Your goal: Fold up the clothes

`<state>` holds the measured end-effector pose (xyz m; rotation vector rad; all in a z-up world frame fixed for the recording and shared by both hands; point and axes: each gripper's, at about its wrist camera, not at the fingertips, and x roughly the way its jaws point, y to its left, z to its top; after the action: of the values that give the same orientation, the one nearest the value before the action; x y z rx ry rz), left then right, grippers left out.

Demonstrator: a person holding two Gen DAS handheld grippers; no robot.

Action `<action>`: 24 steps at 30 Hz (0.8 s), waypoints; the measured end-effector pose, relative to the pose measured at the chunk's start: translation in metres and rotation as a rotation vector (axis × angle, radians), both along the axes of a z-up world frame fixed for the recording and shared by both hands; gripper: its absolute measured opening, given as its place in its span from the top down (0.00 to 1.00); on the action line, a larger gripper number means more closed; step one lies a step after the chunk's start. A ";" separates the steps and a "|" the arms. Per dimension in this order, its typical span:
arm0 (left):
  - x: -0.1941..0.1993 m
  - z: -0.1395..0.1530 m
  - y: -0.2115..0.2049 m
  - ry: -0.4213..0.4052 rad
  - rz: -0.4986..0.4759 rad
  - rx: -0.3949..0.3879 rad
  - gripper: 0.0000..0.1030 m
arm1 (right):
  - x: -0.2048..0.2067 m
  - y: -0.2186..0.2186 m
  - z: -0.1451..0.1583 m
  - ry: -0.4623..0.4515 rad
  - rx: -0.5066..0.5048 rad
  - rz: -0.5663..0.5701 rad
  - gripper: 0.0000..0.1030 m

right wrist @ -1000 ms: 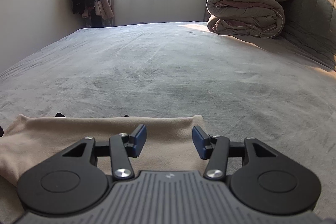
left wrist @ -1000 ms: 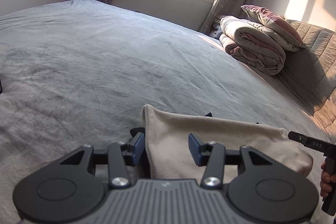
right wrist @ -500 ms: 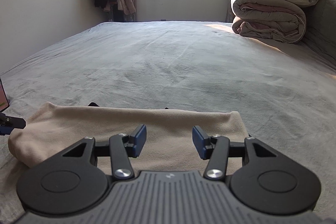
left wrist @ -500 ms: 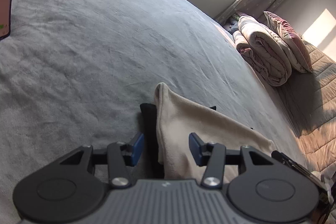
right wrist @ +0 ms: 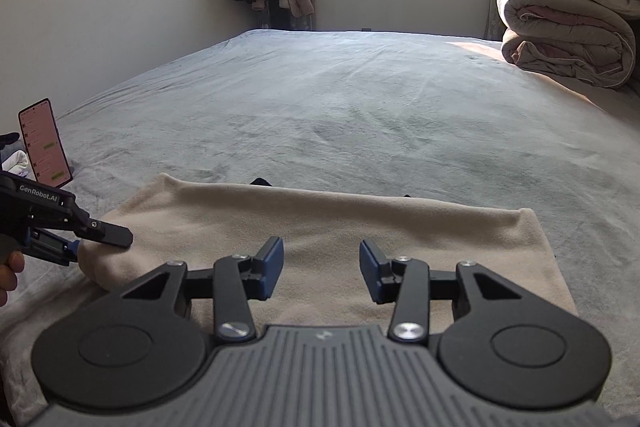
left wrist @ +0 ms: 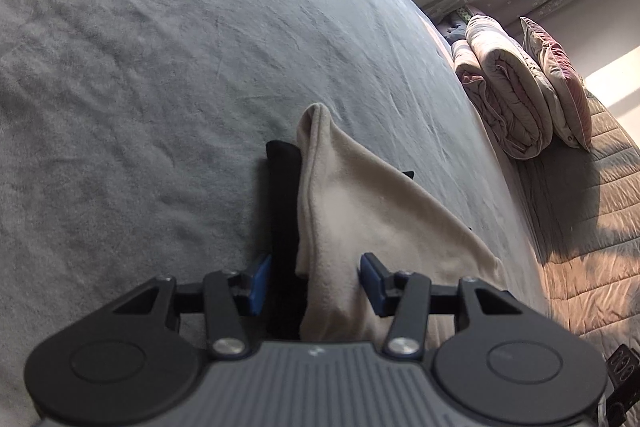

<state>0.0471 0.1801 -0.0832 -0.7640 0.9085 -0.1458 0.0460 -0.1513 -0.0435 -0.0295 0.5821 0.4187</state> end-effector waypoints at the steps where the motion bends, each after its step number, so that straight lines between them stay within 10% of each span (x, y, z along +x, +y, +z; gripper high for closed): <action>1: 0.001 0.001 0.001 0.002 0.008 -0.001 0.52 | 0.000 0.001 -0.001 -0.004 -0.007 -0.004 0.57; 12: 0.018 0.045 -0.025 -0.292 0.030 0.209 0.54 | 0.036 -0.014 -0.012 -0.056 -0.018 -0.176 0.57; 24: 0.050 0.005 -0.040 -0.251 0.031 0.374 0.69 | 0.079 -0.060 -0.036 0.003 -0.025 -0.281 0.57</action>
<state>0.0975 0.1398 -0.0779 -0.4005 0.6586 -0.0404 0.1246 -0.2110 -0.0797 0.0287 0.5852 0.1388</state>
